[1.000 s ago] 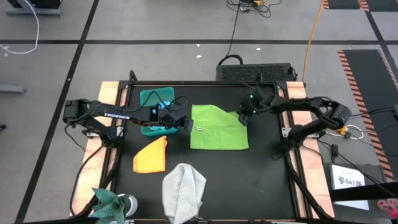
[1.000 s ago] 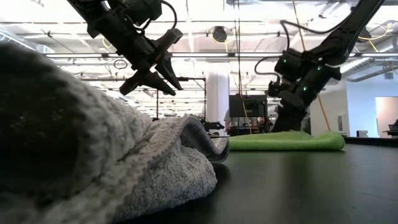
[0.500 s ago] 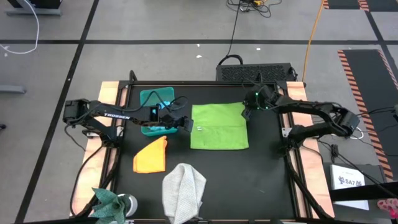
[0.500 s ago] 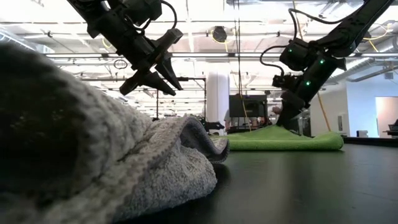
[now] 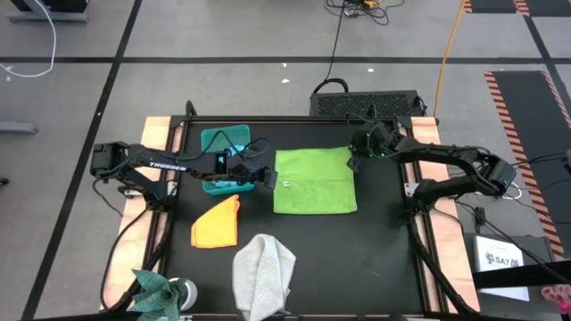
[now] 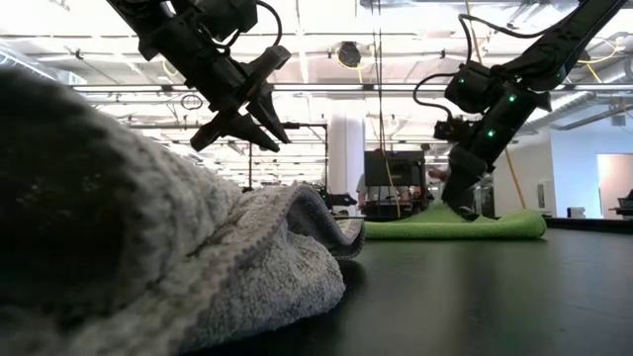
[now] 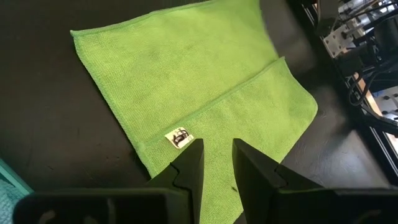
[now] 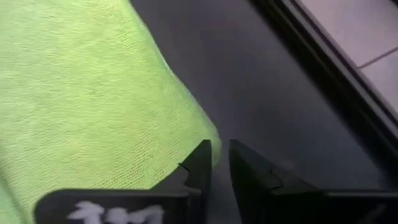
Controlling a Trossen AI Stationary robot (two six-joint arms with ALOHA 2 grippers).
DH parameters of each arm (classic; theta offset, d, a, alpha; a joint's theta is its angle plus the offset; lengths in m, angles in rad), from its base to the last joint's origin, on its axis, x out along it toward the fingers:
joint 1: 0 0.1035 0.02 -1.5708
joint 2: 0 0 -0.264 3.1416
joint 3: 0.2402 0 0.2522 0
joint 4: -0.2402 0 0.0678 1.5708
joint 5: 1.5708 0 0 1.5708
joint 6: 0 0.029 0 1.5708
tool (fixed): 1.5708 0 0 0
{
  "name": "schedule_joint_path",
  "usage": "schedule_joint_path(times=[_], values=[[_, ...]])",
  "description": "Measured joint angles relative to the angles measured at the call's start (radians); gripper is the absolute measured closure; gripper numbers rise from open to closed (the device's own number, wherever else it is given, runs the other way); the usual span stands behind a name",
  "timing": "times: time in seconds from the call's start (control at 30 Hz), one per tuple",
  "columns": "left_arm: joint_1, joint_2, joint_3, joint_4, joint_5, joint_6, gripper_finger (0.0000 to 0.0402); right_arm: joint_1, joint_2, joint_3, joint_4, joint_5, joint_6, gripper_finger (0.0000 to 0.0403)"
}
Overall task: Fold microfiber towels
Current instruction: Fold the green microfiber towel
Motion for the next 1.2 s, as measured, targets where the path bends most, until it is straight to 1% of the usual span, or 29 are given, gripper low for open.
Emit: schedule_joint_path(times=[0.13,0.2,0.23,0.33,0.5,0.57,0.67,0.73,0.8,0.87,0.93,1.0,1.07,1.13,1.2], values=[[0.0,0.0,0.0,0.0,0.0,0.002,0.0316,0.0,-0.011,0.0,-0.002,0.066,0.0,0.0315],[0.0,0.0,0.0,-0.002,-0.001,0.001,0.0316,0.0,-0.032,0.0,-0.009,0.068,0.009,0.0299],[0.0,0.0,0.0,-0.007,-0.005,-0.007,0.0316,0.0,-0.048,0.002,-0.026,0.05,0.02,0.0292],[-0.001,0.0,0.0,-0.077,-0.008,-0.073,0.0316,0.001,-0.103,0.047,-0.158,-0.064,0.087,0.0279],[-0.017,0.0,0.0,-0.247,-0.006,-0.142,0.0316,0.002,-0.176,0.117,-0.408,-0.224,0.169,0.0276],[-0.02,0.0,0.0,-0.262,-0.006,-0.149,0.0316,0.002,-0.189,0.119,-0.46,-0.3,0.197,0.0276],[-0.006,0.006,0.0,-0.24,-0.013,-0.15,0.0316,0.003,-0.181,0.11,-0.521,-0.414,0.245,0.0275],[0.003,0.036,0.001,-0.211,-0.017,-0.149,0.0316,0.014,-0.167,0.096,-0.533,-0.46,0.268,0.0275],[0.011,0.075,0.0,-0.187,0.0,-0.142,0.0316,0.035,-0.155,0.085,-0.533,-0.462,0.278,0.0275],[0.014,0.134,0.002,-0.107,0.037,-0.137,0.0316,0.057,-0.141,0.082,-0.53,-0.449,0.278,0.0275],[0.014,0.186,0.002,-0.063,0.076,-0.128,0.0316,0.08,-0.131,0.082,-0.518,-0.436,0.278,0.0275],[0.013,0.22,0.007,0.018,0.086,-0.132,0.0316,0.097,-0.12,0.082,-0.501,-0.433,0.278,0.0275],[0.014,0.23,0.004,0.034,0.083,-0.137,0.0316,0.116,-0.106,0.082,-0.495,-0.431,0.277,0.0275],[0.014,0.232,0.0,0.03,0.065,-0.13,0.0316,0.125,-0.093,0.081,-0.501,-0.395,0.268,0.0275],[0.016,0.222,-0.002,0.015,0.051,-0.124,0.0316,0.129,-0.08,0.081,-0.501,-0.385,0.258,0.0275]])
